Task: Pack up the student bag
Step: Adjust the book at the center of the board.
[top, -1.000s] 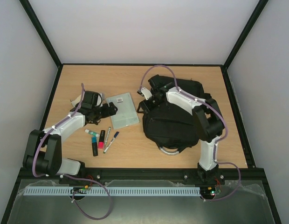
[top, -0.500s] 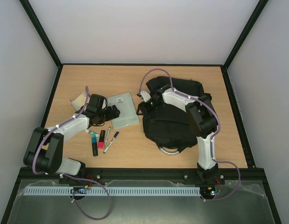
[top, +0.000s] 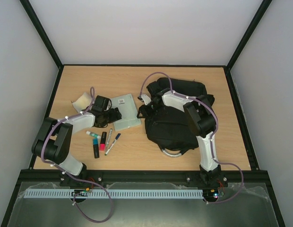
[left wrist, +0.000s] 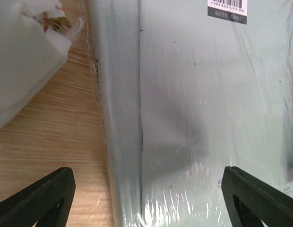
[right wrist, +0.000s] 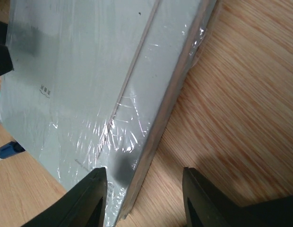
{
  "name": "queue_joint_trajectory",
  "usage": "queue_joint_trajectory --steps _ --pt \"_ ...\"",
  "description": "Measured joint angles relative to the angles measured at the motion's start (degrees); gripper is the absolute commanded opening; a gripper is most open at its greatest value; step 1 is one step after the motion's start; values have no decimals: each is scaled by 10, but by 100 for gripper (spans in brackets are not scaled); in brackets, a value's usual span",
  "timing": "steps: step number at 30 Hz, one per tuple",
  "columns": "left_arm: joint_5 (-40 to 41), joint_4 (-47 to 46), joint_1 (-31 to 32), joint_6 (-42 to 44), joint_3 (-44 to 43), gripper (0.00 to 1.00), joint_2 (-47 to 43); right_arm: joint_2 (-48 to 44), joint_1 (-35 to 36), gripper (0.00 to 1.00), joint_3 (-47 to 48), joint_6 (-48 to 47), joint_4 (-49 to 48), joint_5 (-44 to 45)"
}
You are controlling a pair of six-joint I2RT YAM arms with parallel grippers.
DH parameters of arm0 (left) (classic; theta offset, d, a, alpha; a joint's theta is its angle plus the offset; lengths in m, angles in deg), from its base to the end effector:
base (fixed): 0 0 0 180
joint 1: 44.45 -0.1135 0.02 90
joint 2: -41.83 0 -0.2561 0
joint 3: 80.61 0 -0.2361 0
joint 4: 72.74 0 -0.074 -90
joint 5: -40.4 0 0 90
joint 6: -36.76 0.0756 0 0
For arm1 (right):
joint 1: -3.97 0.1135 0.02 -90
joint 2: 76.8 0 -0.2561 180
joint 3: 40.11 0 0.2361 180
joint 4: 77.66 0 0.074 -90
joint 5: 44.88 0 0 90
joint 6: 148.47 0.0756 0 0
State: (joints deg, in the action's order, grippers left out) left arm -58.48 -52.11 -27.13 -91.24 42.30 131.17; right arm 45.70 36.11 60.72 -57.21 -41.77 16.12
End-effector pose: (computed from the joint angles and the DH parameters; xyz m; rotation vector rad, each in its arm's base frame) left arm 0.2891 -0.1024 0.1250 -0.3965 2.5475 -0.5790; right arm 0.3634 0.2716 0.1241 -0.8851 2.4661 0.8656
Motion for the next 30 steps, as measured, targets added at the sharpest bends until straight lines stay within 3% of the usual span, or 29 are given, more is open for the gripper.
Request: queue_joint_trajectory --steps 10,23,30 --pt "-2 -41 -6 -33 -29 90 45 14 0 30 1 15 -14 -12" --pt "-84 -200 -33 -61 -6 86 82 36 -7 22 9 12 -17 -64" --pt "-83 -171 -27 -57 10 84 49 44 -7 22 20 6 -8 -73"
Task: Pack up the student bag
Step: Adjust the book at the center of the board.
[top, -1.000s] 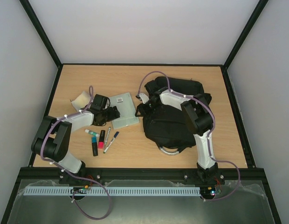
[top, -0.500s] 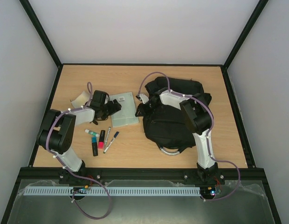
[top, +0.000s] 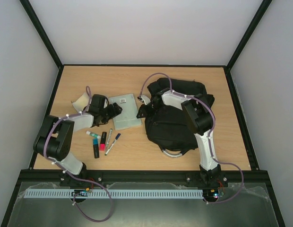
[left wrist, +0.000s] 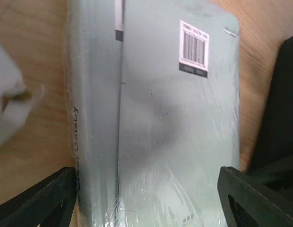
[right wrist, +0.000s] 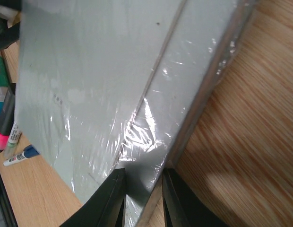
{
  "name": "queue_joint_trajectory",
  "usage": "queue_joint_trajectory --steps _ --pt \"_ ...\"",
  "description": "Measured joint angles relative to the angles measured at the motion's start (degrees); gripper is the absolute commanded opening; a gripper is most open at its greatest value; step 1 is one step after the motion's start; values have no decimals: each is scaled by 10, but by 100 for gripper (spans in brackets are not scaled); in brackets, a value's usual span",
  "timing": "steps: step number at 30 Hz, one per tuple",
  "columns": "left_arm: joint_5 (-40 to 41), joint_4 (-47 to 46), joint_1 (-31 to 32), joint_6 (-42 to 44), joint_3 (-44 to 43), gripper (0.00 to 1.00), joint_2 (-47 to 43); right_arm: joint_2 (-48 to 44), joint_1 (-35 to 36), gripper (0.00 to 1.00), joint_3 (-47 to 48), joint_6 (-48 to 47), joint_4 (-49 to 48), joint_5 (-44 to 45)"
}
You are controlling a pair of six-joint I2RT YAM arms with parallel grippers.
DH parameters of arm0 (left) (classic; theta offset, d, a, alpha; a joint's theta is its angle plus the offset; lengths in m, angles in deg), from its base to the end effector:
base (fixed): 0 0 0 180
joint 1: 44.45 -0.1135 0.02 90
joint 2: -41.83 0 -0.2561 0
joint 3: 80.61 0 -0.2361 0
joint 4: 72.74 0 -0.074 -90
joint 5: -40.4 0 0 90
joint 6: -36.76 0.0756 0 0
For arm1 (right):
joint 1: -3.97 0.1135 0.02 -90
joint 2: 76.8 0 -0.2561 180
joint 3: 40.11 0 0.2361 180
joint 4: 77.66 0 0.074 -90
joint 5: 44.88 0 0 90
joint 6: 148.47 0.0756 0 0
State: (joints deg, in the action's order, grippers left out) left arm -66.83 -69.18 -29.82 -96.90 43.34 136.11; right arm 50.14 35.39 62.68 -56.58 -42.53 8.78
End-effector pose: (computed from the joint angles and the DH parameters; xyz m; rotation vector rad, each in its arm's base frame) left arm 0.3171 -0.1059 0.1253 -0.4463 2.3764 -0.8449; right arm 0.3677 0.2771 0.1056 -0.8978 2.4780 1.0320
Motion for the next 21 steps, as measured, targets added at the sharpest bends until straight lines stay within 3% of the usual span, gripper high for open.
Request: queue_joint_trajectory --steps 10,21 --pt "0 99 31 -5 15 86 -160 -20 -1 21 -7 -6 14 7" --pt "-42 110 74 -16 58 86 -184 -118 14 21 -134 -25 61 30"
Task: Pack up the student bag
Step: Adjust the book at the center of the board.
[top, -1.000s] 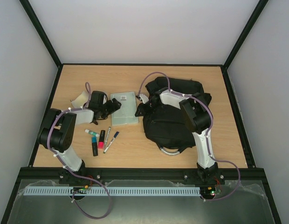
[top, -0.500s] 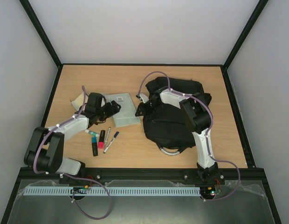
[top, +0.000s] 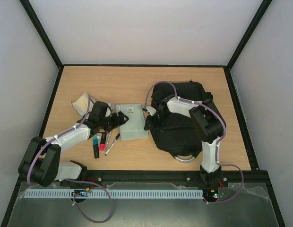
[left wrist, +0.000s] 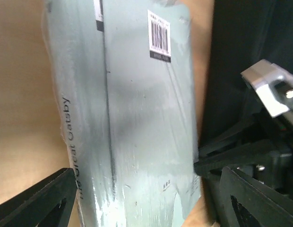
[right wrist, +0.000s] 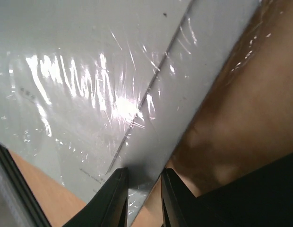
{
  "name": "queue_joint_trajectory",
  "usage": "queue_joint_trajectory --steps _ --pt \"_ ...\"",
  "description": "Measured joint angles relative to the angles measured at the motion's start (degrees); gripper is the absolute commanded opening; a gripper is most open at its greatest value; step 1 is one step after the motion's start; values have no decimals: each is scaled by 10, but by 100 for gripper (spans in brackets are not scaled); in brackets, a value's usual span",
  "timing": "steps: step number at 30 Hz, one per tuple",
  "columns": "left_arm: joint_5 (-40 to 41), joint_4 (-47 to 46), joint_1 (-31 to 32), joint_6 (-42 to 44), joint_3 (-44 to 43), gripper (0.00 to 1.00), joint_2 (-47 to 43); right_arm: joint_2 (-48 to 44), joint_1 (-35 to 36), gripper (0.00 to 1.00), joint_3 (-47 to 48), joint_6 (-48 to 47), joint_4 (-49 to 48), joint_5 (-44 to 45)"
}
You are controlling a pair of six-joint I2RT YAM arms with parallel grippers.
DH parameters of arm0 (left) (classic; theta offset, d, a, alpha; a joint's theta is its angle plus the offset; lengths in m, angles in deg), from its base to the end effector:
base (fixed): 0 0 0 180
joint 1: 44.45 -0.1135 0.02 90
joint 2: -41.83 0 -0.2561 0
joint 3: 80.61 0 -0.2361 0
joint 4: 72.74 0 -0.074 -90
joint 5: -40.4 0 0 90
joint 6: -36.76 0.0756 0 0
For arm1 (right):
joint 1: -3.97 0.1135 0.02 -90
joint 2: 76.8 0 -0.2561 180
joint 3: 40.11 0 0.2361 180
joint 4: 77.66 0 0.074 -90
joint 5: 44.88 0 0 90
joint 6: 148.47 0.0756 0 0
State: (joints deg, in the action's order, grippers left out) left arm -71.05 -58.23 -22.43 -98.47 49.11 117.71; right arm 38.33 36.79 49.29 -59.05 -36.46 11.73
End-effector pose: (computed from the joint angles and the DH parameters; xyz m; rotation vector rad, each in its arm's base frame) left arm 0.2500 -0.1309 0.1668 -0.2784 2.4170 -1.0065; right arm 0.3096 0.2492 0.1167 -0.9566 2.5996 0.9533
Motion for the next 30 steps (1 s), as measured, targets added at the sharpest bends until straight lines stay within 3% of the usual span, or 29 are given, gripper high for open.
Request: queue_joint_trajectory --steps 6,13,24,30 --pt "-13 -2 33 -27 63 86 -49 -28 11 21 -54 -22 16 -9" --pt "7 13 37 -21 75 90 -71 -39 12 25 -74 -28 4 -13" --pt "33 61 16 12 44 91 -55 -56 19 61 -80 -24 4 5" --pt "23 54 -12 25 27 85 18 -52 21 65 -64 -15 13 9"
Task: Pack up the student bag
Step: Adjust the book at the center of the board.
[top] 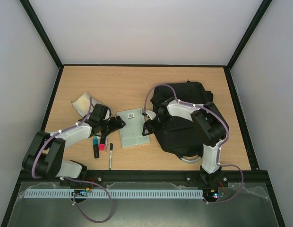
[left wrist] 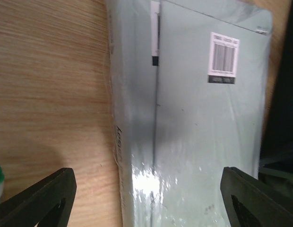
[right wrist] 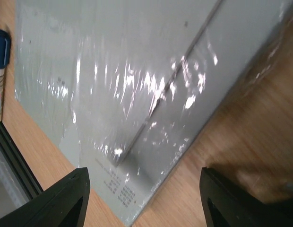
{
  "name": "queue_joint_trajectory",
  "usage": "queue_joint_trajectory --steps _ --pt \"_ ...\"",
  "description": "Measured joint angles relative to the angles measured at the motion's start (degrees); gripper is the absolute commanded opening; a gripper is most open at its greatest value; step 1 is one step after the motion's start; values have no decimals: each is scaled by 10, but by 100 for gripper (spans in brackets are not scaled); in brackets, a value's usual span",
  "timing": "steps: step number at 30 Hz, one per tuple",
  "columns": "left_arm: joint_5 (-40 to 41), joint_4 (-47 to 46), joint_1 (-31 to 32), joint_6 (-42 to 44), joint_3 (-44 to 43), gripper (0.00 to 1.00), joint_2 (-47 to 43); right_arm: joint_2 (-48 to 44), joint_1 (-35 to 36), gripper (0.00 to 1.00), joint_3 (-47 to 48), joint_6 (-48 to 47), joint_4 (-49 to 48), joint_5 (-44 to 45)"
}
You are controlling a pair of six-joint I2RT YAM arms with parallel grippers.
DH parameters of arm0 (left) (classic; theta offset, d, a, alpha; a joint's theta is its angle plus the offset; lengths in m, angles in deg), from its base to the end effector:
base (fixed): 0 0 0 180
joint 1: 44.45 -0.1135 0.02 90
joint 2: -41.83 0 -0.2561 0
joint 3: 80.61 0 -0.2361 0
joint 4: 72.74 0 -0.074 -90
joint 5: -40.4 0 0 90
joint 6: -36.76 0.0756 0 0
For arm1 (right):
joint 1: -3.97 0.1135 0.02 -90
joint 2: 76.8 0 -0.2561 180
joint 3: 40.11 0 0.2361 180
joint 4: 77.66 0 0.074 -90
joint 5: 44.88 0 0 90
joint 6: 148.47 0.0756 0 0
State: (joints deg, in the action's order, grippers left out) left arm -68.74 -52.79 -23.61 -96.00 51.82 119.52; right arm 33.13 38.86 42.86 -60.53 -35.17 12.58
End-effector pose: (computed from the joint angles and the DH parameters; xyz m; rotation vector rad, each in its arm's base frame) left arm 0.2369 -0.1167 0.1337 -0.3361 2.5685 -0.8654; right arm 0.2770 0.2428 0.1183 -1.0332 2.6224 0.9322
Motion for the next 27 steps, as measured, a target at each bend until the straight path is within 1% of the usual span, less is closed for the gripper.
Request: queue_joint_trajectory --steps 2,5,8,11,14,17,21,24,27 --pt "-9 -5 -7 4 -9 83 28 11 0 61 18 0 8 5" --pt "-23 -15 -10 3 -21 82 55 35 -1 47 51 4 11 12" --pt "-34 -25 -12 1 -30 81 71 52 -4 36 63 12 5 8" --pt "-52 -42 -13 -5 -32 81 84 65 -9 29 70 14 4 -4" --pt "-69 -64 -13 -13 -31 81 93 70 -12 25 71 16 5 -12" --pt "-82 -83 -20 -19 -26 81 95 76 -15 25 76 16 9 -20" --pt "-93 -103 -25 -24 -19 79 95 91 -21 23 84 16 19 -37" --pt "-92 -96 -25 -22 -19 77 88 96 -24 23 86 15 23 -45" --pt "-89 -65 -23 -20 -25 76 59 95 -26 23 87 12 23 -53"
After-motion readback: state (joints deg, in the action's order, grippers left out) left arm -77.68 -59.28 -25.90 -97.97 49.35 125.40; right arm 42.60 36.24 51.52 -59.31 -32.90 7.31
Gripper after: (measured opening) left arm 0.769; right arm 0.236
